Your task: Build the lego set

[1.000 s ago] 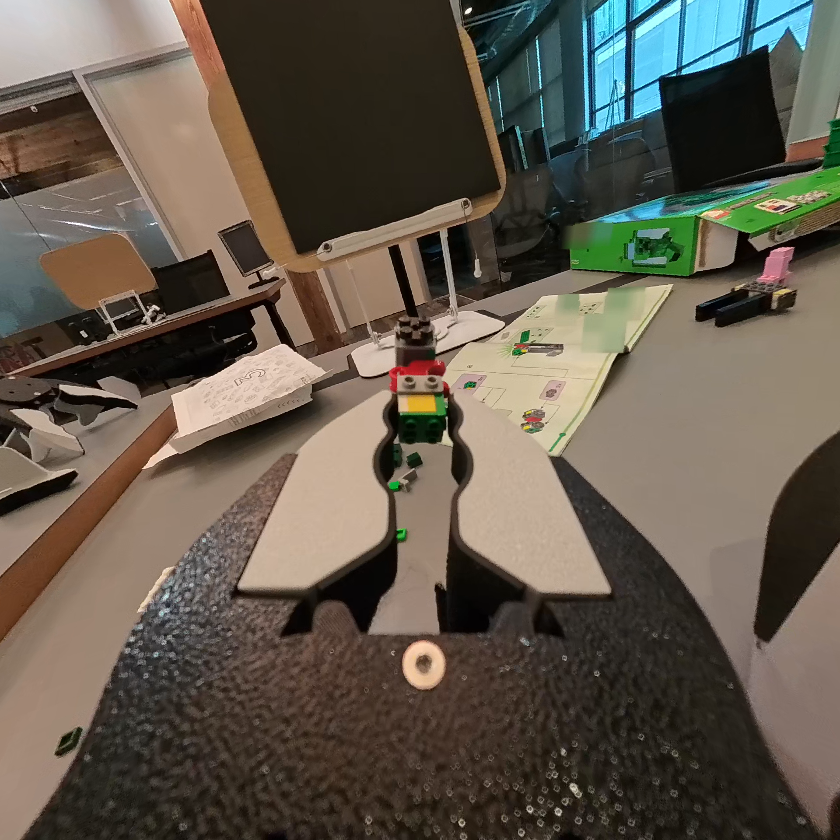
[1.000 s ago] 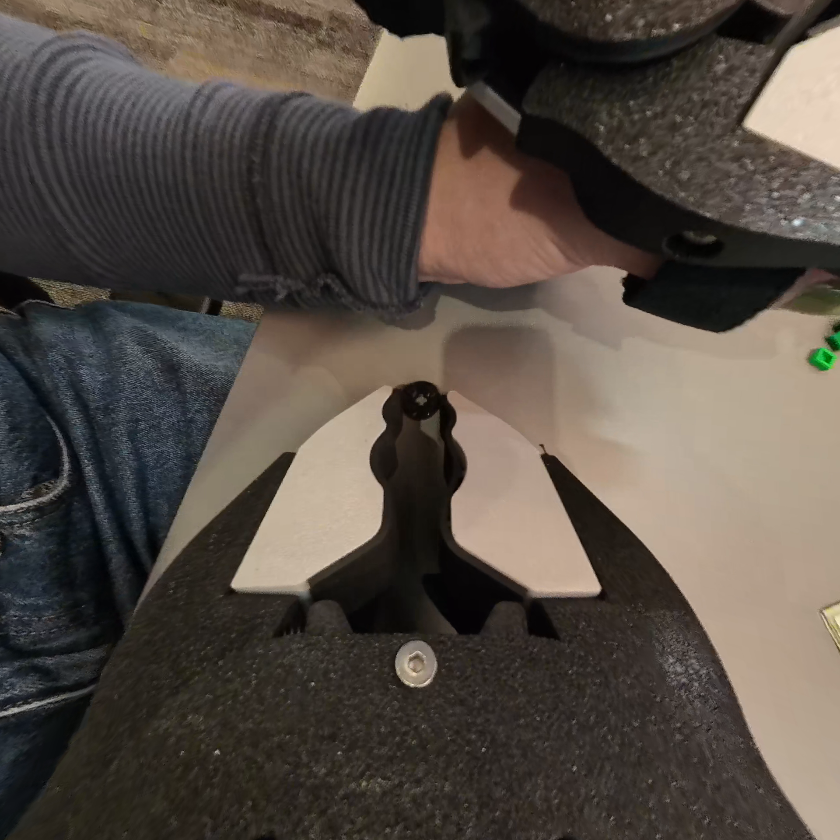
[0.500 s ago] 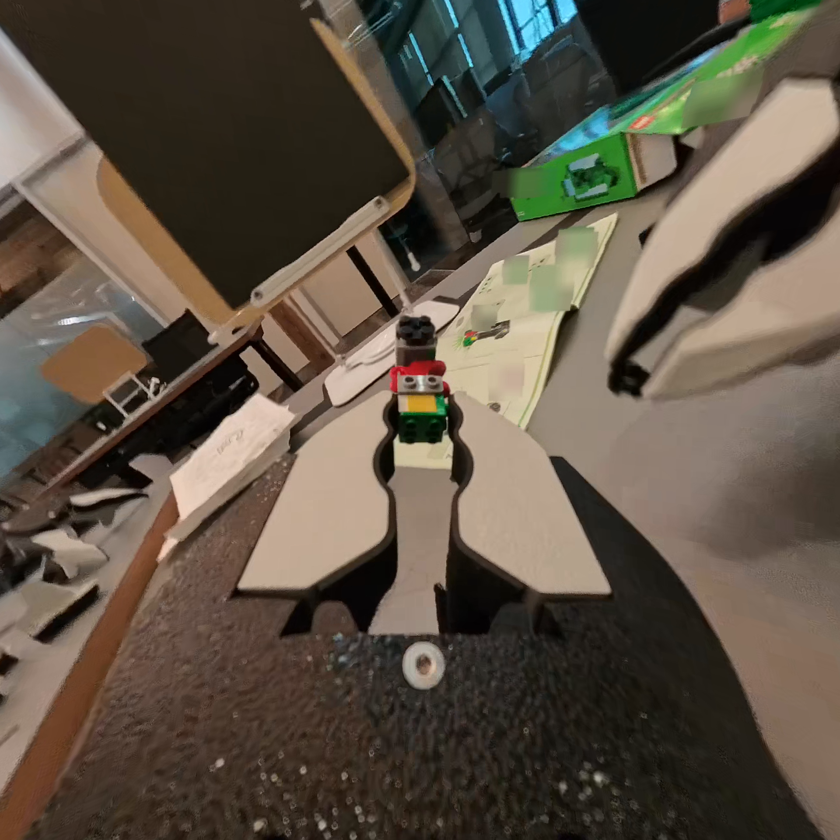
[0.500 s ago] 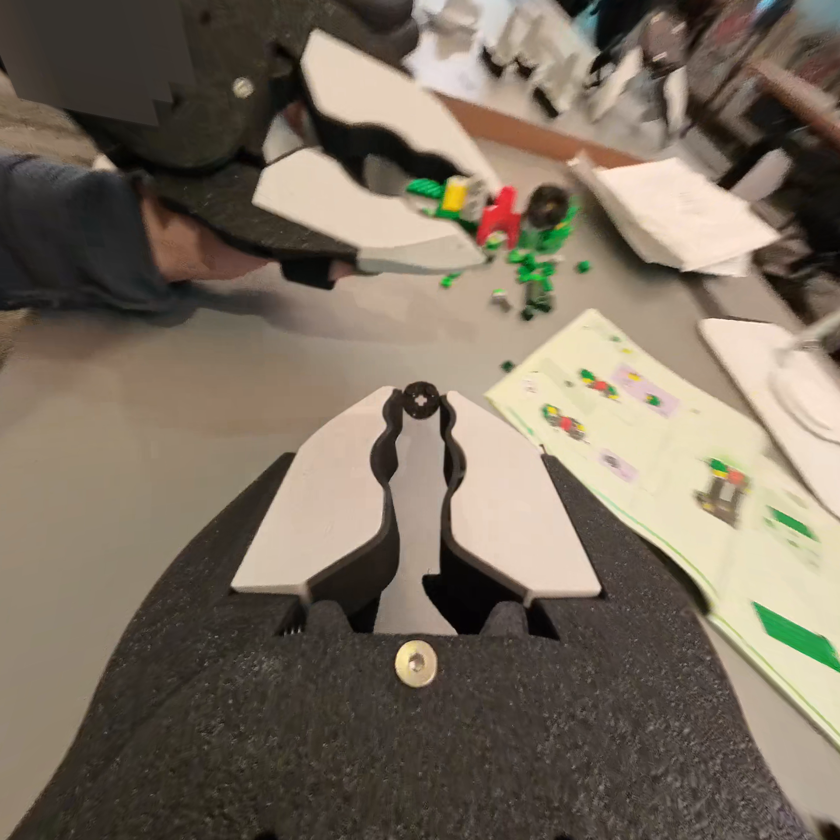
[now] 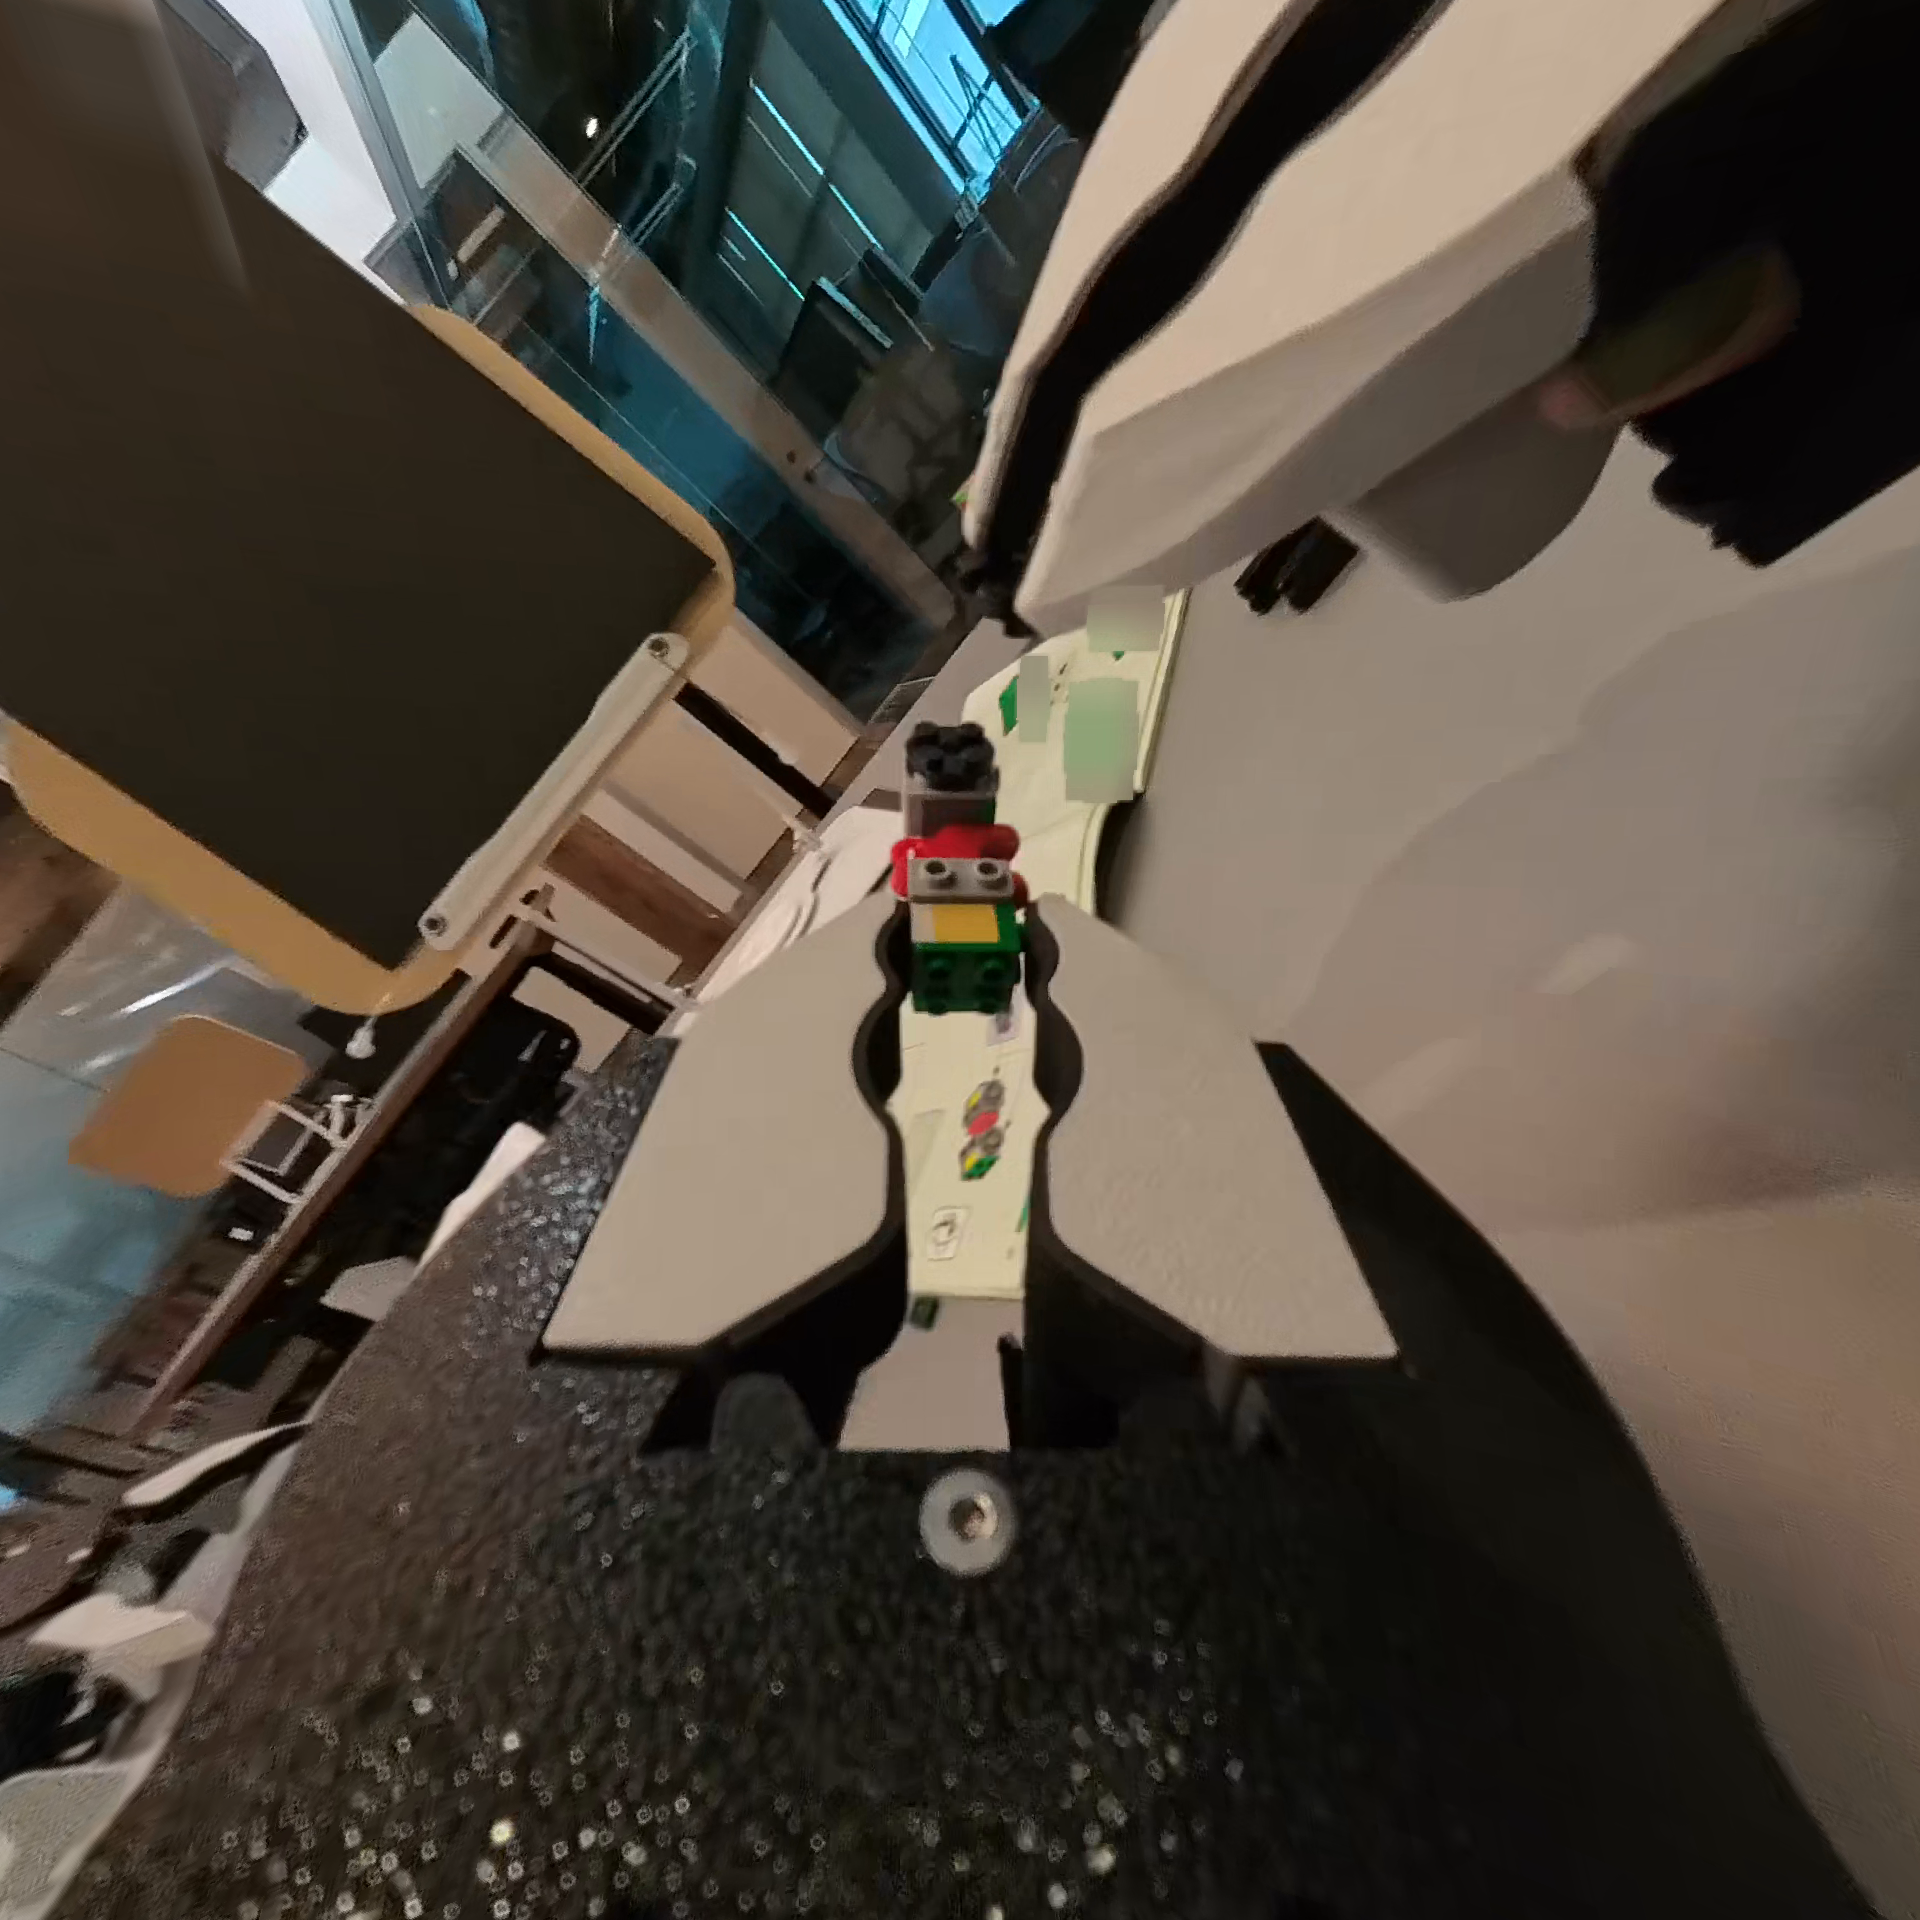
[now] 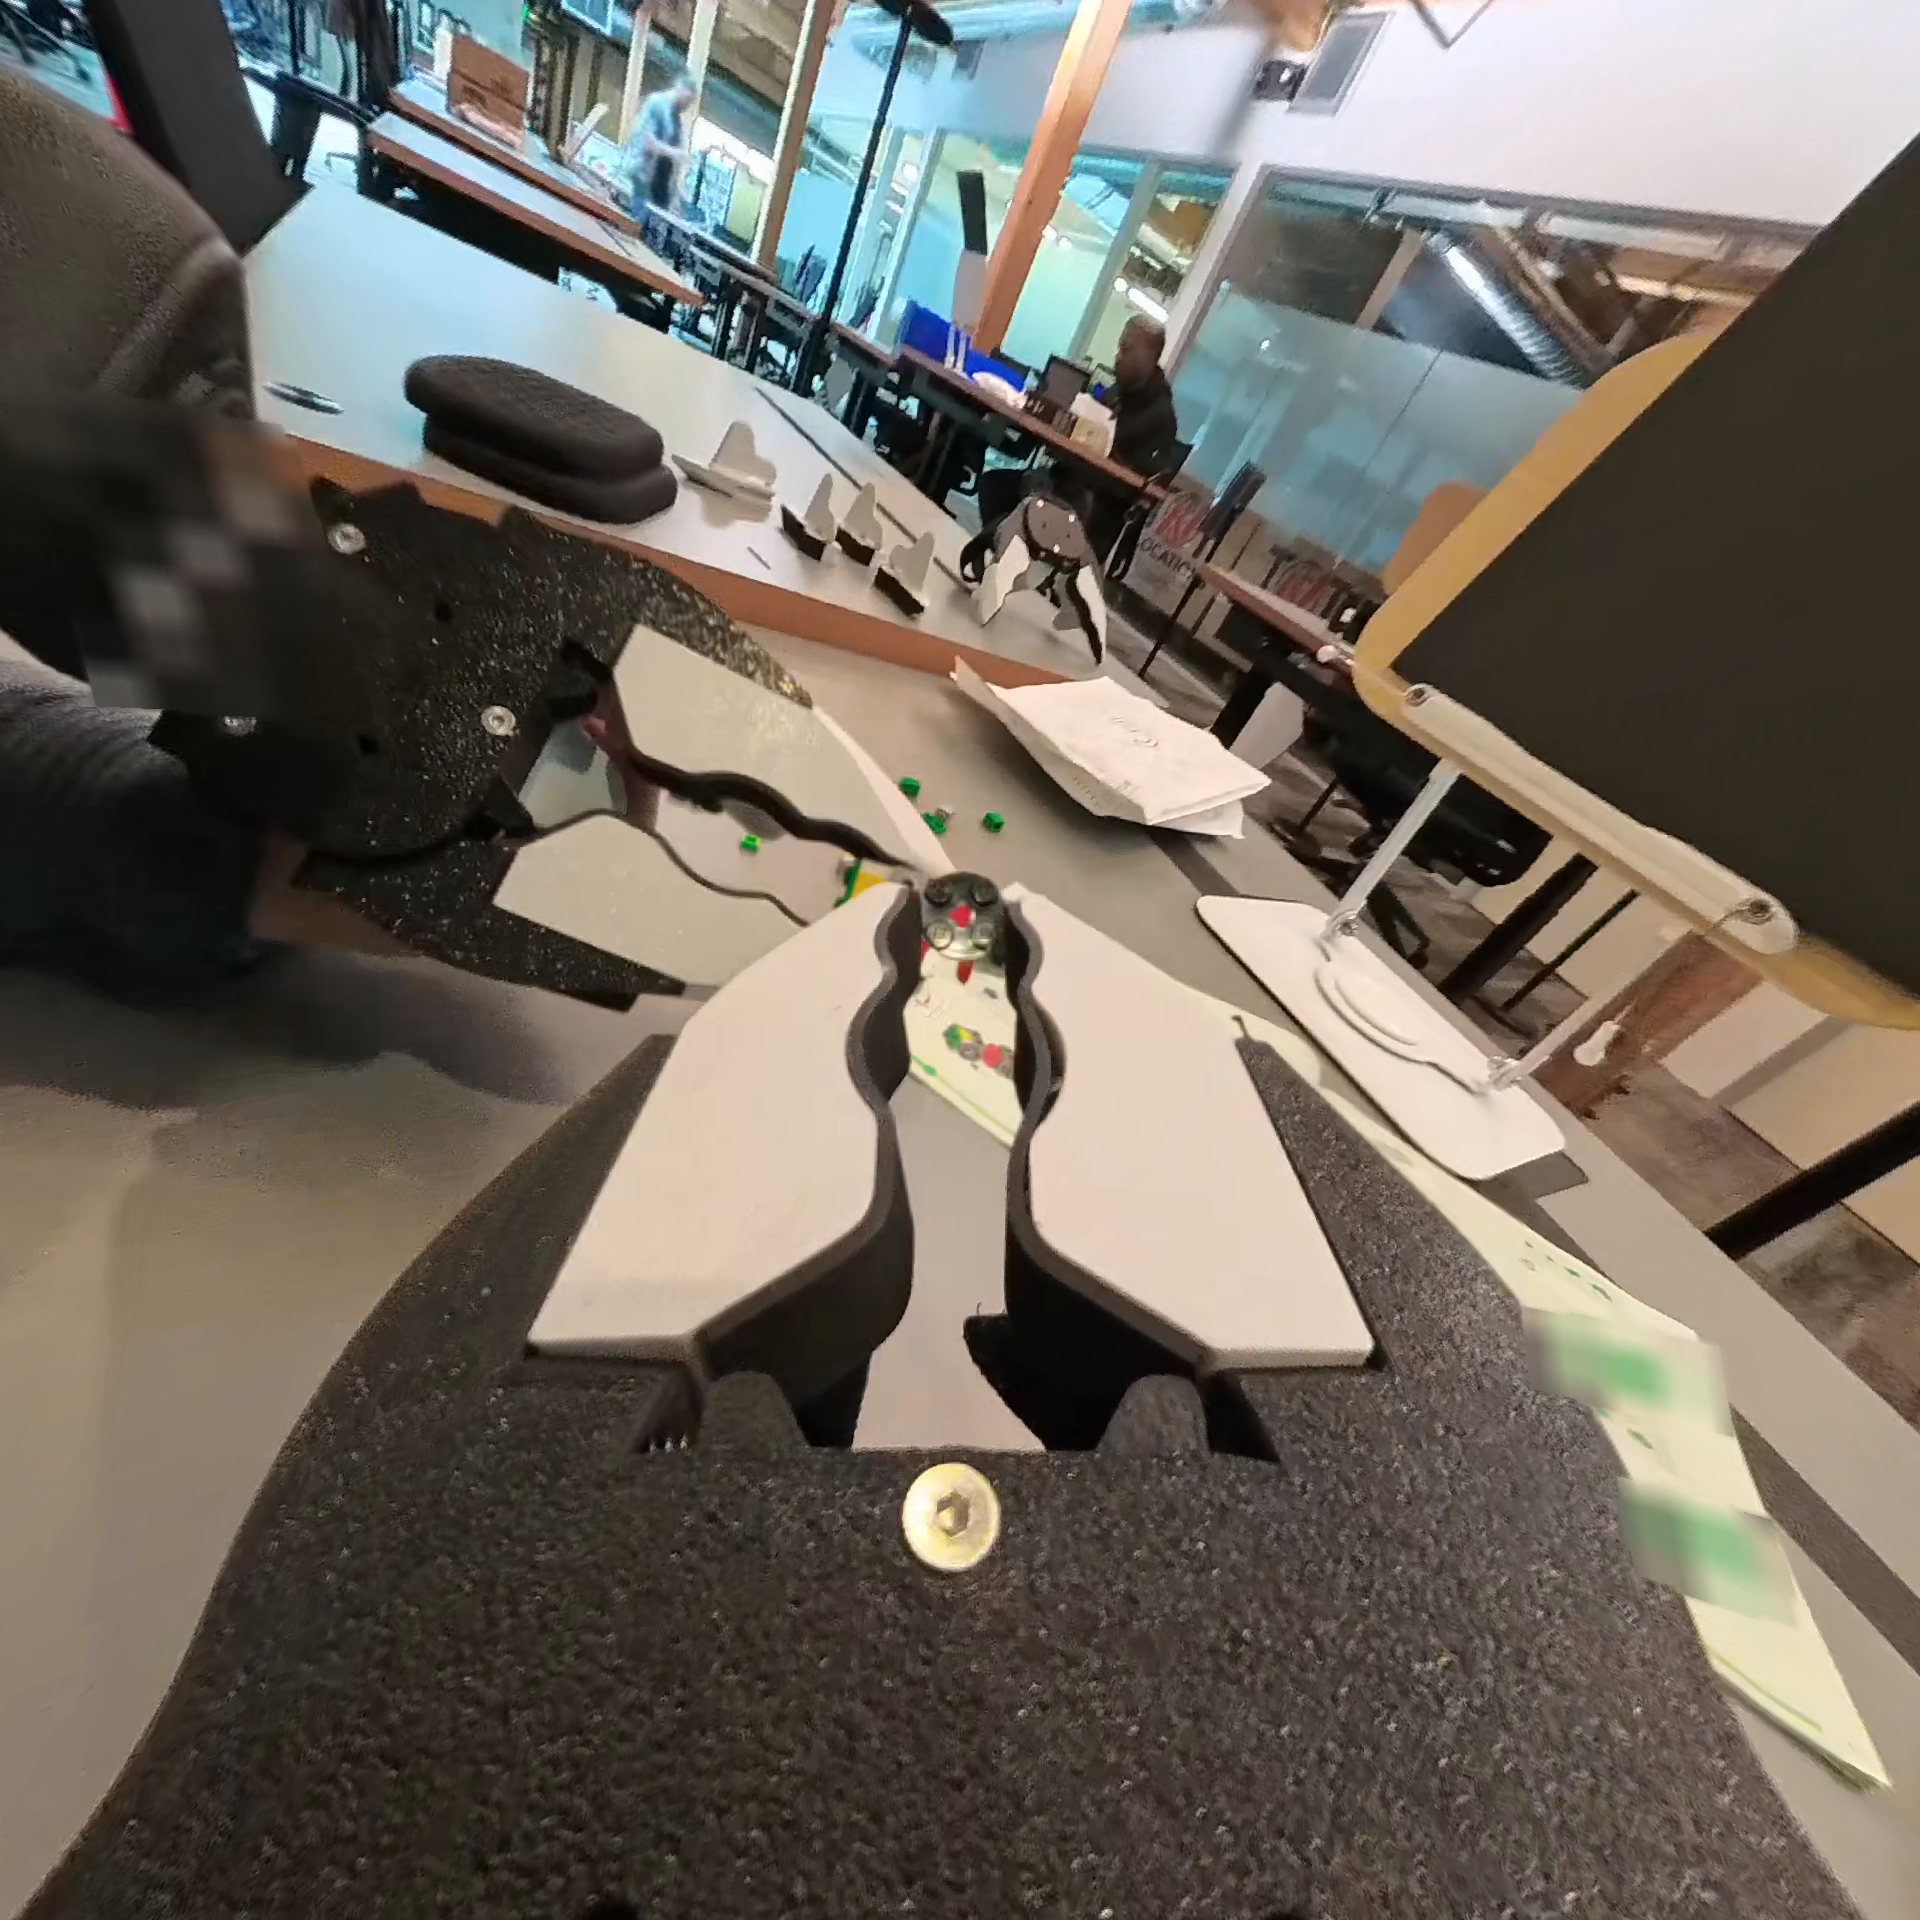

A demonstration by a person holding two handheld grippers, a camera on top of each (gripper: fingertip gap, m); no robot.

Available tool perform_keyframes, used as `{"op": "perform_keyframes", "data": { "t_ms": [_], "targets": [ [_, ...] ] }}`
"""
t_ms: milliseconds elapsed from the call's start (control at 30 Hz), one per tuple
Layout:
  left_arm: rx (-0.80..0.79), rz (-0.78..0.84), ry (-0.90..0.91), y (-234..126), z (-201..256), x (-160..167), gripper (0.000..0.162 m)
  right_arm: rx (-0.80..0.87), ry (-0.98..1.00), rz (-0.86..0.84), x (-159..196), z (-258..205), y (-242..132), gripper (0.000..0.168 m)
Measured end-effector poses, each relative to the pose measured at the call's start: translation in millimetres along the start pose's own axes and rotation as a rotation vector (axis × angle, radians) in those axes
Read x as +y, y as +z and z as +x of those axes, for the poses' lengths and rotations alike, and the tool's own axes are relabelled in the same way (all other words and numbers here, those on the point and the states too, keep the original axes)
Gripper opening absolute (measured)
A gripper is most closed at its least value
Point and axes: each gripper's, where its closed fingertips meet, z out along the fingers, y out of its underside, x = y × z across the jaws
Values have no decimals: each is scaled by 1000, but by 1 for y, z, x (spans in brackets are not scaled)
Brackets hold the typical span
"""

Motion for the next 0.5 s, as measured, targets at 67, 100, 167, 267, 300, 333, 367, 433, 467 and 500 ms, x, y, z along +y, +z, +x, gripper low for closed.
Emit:
{"op": "perform_keyframes", "data": {
  "t_ms": [67,100,167,267,300,333,367,433,467,500],
  "targets": [
    [27,10,-57,4,7,-4,20,17,-13,-8,1,3,-1,15],
    [48,14,-96,6,10,-6,20,31,-18,-21,3,5,-1,15],
    [90,21,-192,10,16,-8,20,68,-24,-48,9,14,-2,15],
    [164,42,-360,11,18,-8,20,76,14,-136,29,27,-5,15],
    [214,62,-413,10,20,-9,20,72,33,-178,38,31,-5,15],
    [294,97,-470,7,24,-13,20,72,46,-210,46,35,-7,15],
    [366,132,-543,4,26,-18,20,74,54,-236,53,38,-8,15],
    [488,203,-725,-2,20,-29,20,82,66,-264,62,43,-10,15],
    [564,253,-823,-7,16,-37,20,82,72,-274,65,45,-10,15],
    [638,304,-924,-12,10,-44,20,80,76,-280,67,45,-11,15]
  ]
}}
